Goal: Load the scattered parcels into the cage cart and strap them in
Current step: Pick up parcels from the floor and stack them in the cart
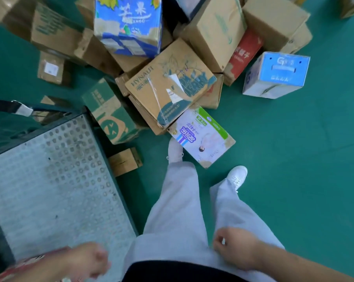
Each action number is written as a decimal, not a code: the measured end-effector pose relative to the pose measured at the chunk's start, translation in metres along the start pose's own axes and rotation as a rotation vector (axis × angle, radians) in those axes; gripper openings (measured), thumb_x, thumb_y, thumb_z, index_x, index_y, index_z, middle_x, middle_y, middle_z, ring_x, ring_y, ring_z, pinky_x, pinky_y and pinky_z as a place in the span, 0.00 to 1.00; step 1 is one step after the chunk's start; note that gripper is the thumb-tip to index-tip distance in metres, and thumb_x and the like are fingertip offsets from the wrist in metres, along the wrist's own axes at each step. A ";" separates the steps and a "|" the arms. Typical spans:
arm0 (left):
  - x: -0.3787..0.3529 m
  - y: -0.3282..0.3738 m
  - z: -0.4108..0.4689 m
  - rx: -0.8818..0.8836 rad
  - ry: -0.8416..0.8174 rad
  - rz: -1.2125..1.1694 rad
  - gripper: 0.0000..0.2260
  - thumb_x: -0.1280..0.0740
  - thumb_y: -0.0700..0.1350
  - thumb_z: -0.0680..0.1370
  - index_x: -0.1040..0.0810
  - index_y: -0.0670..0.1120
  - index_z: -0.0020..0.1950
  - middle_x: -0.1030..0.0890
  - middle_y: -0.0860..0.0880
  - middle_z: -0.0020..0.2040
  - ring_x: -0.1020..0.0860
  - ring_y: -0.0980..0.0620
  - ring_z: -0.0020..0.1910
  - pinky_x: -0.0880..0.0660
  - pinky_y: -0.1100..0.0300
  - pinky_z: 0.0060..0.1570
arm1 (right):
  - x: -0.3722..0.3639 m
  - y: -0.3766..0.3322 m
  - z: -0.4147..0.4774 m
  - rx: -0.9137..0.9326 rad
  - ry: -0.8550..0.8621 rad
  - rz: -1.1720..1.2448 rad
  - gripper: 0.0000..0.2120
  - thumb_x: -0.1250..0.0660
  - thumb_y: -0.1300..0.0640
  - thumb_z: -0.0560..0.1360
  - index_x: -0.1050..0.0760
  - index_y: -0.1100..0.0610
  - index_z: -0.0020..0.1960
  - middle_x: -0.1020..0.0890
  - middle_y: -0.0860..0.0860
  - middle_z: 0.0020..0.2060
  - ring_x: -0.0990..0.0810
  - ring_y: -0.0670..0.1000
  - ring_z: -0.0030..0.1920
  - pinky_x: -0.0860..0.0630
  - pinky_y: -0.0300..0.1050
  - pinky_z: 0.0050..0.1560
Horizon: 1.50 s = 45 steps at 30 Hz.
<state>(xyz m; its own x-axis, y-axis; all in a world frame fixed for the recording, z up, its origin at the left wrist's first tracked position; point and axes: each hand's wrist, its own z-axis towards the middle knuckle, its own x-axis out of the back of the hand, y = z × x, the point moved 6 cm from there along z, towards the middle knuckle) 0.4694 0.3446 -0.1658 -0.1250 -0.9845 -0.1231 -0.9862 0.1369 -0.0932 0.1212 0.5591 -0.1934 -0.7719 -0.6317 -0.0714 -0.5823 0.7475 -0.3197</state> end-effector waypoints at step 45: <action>0.305 0.091 0.065 -0.360 0.384 -1.525 0.23 0.41 0.67 0.78 0.16 0.51 0.47 0.13 0.44 0.51 0.14 0.42 0.49 0.18 0.45 0.51 | 0.299 -0.138 0.090 -0.057 0.572 0.727 0.46 0.52 0.22 0.69 0.14 0.59 0.52 0.13 0.58 0.49 0.20 0.61 0.52 0.27 0.55 0.66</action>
<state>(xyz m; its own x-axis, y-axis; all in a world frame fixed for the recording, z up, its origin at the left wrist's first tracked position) 0.3490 0.0638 -0.2762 0.9828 -0.1482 0.1099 -0.1774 -0.9232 0.3411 -0.0066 0.2488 -0.2554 -0.9519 0.1827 0.2461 0.0945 0.9388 -0.3312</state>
